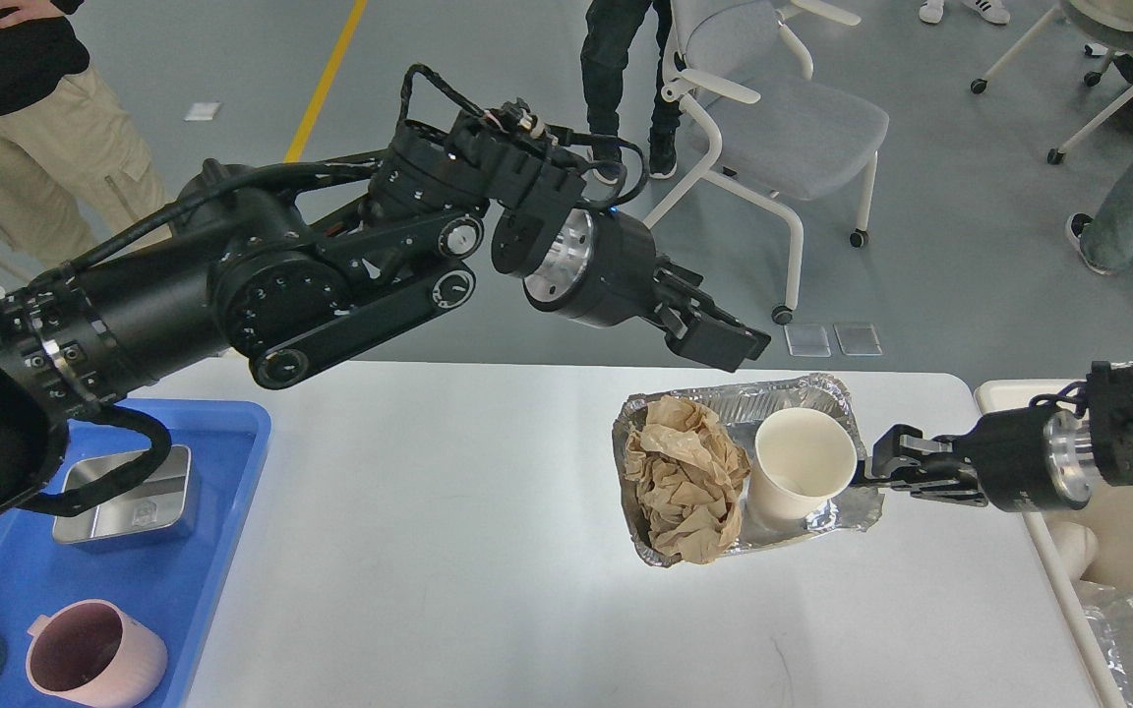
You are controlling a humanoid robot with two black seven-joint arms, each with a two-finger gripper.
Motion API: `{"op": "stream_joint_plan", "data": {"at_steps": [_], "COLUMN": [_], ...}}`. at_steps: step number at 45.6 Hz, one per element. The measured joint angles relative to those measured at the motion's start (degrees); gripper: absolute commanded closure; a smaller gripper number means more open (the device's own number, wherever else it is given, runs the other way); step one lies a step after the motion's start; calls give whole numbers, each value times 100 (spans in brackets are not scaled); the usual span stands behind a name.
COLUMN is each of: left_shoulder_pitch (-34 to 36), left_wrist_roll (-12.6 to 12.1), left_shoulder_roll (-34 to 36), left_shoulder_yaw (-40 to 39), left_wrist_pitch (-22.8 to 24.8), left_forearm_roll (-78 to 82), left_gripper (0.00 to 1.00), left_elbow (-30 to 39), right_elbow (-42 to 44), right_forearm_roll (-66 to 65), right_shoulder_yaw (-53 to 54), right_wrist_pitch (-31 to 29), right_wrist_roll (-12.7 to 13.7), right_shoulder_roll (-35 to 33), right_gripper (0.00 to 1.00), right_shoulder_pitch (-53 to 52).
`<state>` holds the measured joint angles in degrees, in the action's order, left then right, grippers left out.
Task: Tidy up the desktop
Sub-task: 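Release the paper into the foil tray and withdraw the left gripper, then carry the loaded foil tray into the white bin with the right gripper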
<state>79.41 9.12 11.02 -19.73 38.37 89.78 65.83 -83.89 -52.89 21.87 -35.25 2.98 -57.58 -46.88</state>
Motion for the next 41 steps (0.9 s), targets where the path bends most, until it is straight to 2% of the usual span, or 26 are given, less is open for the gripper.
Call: {"op": "stream_joint_plan", "data": {"at_steps": [5, 8, 18, 23, 32, 41], "left_shoulder_pitch": [-335, -620, -1811, -2499, -3842, -5016], "left_wrist_roll": [-65, -201, -1228, -1575, -1648, -1605], "left_shoulder_roll": [414, 704, 1875, 2386, 2828, 2780], "left_shoulder_yaw": [-367, -758, -2344, -3088, -4423, -5794], "left_wrist_pitch": [-58, -87, -97, -144, -679, -770], "left_forearm_roll": [-41, -218, -1745, -2699, -4022, -5086], "left_gripper": [3, 3, 3, 3, 3, 3], "left_elbow": [0, 0, 32, 31, 17, 18], "right_elbow": [8, 12, 27, 33, 39, 40], "right_forearm_roll": [0, 0, 0, 0, 0, 151], "right_shoulder_yaw": [-15, -23, -38, -60, -71, -60], "right_wrist_pitch": [0, 0, 0, 5, 15, 25], "right_wrist_roll": [0, 0, 6, 9, 10, 10], "right_shoulder_roll": [-14, -26, -59, -61, -109, -234], "right_gripper": [100, 100, 100, 100, 100, 100], "right_shoulder_pitch": [4, 9, 29, 30, 54, 55]}}
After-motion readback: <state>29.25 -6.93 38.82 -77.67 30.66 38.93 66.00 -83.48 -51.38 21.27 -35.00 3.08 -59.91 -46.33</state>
